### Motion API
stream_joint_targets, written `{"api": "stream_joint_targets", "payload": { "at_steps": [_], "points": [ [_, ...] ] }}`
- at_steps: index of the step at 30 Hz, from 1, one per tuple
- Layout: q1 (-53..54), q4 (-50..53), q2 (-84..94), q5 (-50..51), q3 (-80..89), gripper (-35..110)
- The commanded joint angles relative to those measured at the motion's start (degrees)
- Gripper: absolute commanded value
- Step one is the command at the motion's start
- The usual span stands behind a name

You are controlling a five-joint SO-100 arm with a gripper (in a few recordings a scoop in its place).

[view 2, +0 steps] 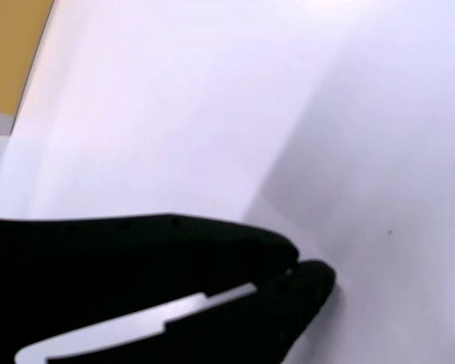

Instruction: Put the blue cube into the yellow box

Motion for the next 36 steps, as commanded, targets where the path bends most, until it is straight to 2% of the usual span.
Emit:
{"api": "stream_joint_targets", "payload": {
  "at_steps": [1, 27, 32, 36],
  "points": [
    [0.18, 0.62, 1.58, 2.99, 1.58, 0],
    [-0.26, 0.70, 1.67, 1.93, 1.58, 0],
    [-0.26, 0.70, 0.88, -2.81, 1.49, 0],
    [0.70, -6.06, -5.54, -5.36, -3.08, 0]
  ]
}}
